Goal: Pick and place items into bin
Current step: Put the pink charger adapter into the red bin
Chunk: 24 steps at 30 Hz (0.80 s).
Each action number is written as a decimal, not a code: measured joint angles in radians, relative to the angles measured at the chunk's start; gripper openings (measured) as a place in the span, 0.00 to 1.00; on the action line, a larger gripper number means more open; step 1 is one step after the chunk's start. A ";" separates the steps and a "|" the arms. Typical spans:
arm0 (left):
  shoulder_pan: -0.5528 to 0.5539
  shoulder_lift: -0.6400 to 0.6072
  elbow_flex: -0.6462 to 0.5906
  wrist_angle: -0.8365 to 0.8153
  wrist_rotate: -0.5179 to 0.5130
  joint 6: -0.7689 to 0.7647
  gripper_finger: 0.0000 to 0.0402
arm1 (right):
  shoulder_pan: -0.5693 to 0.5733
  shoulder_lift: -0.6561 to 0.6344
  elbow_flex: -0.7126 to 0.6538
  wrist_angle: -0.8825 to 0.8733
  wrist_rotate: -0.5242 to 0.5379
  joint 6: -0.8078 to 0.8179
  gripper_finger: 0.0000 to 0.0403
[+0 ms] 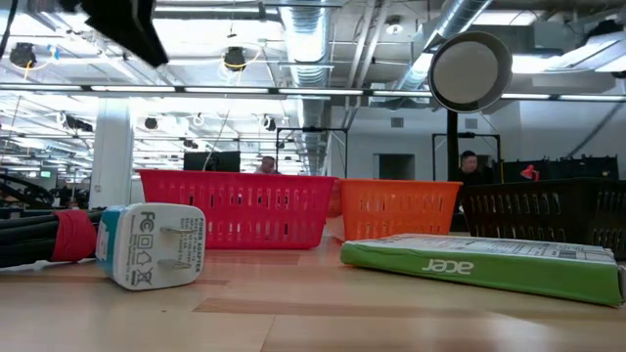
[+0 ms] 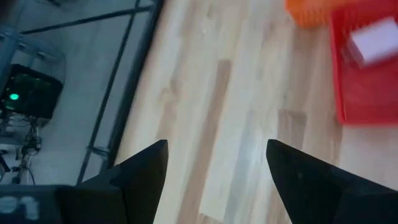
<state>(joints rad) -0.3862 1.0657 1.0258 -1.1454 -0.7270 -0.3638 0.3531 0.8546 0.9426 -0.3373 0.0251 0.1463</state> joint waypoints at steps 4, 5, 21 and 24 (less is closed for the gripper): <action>-0.038 0.000 -0.076 0.029 -0.007 -0.010 0.66 | 0.111 0.180 0.042 -0.055 0.019 0.208 0.33; -0.049 0.000 -0.093 0.042 -0.013 -0.021 0.66 | 0.137 0.211 0.050 -0.063 0.021 0.286 0.32; -0.185 0.000 -0.158 0.212 -0.117 -0.167 0.66 | 0.415 0.443 0.057 -0.624 -0.062 1.453 0.31; -0.185 0.000 -0.158 0.233 -0.122 -0.167 0.66 | 0.433 0.492 0.057 -0.632 -0.150 1.503 0.32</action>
<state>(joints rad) -0.5713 1.0657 0.8673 -0.9123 -0.8495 -0.5310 0.7861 1.3466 0.9993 -0.9696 -0.1250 1.6492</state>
